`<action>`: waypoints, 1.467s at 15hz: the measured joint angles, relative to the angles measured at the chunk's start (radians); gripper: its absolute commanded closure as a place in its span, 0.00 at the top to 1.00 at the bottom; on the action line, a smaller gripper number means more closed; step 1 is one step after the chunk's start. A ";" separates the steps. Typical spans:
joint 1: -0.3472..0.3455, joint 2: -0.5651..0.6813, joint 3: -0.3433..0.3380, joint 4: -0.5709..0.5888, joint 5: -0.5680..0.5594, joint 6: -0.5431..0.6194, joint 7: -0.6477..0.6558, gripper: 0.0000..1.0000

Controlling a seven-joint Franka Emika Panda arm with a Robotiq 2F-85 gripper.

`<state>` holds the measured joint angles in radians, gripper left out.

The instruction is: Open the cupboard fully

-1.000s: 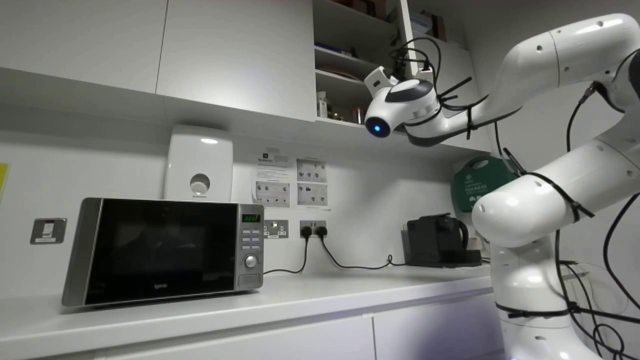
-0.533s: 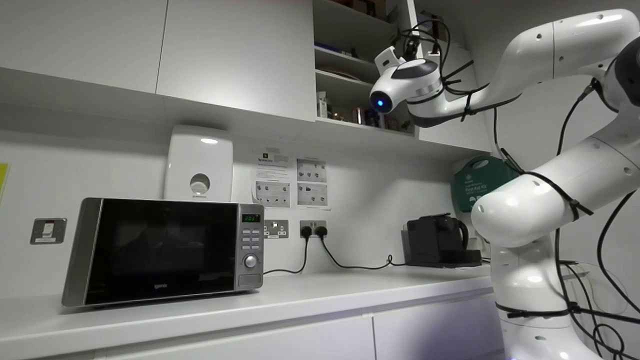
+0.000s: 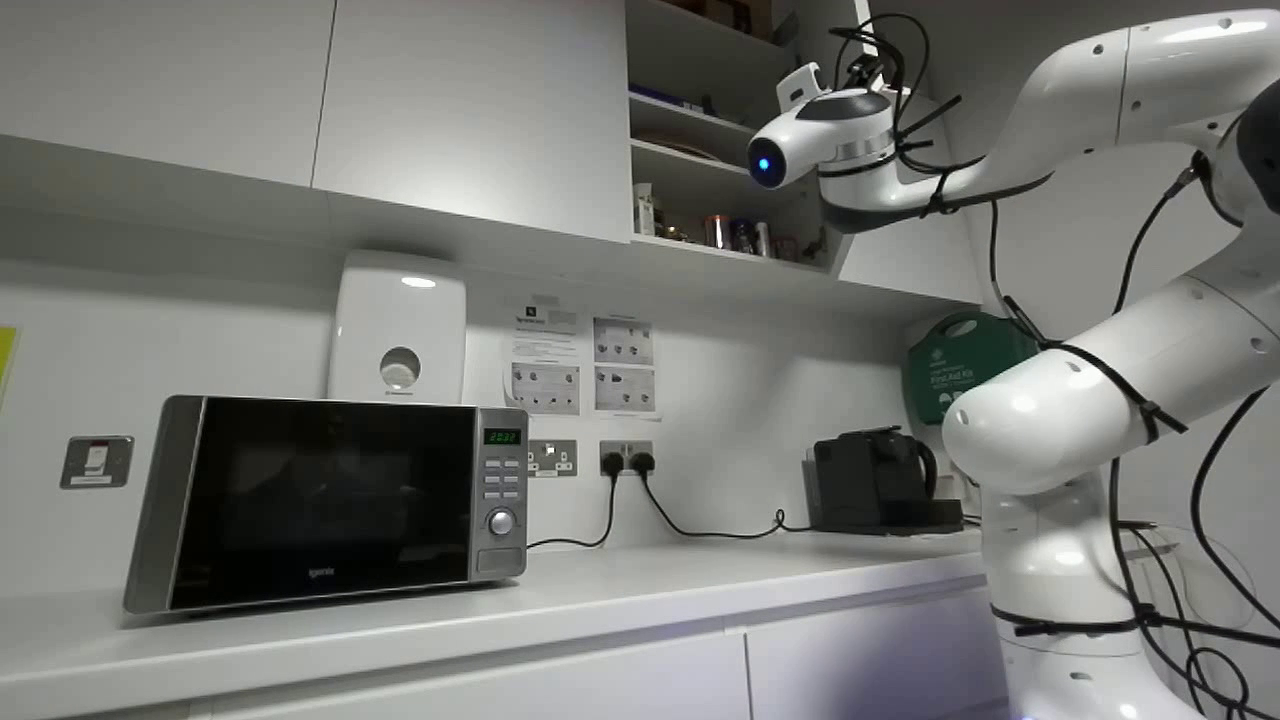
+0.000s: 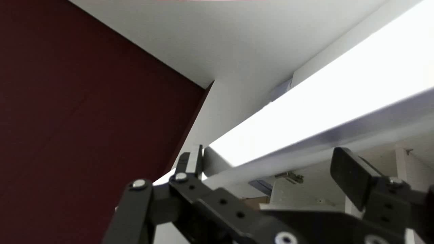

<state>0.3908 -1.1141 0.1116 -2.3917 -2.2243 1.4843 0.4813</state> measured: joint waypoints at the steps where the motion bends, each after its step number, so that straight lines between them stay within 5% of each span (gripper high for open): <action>1: -0.001 -0.006 -0.003 0.007 0.015 -0.013 0.000 1.00; 14: -0.107 -0.141 -0.099 0.025 0.060 -0.032 -0.001 1.00; 22: -0.083 -0.145 -0.090 0.007 0.082 0.058 0.003 1.00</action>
<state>0.3073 -1.2586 0.0218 -2.3850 -2.1426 1.5421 0.4839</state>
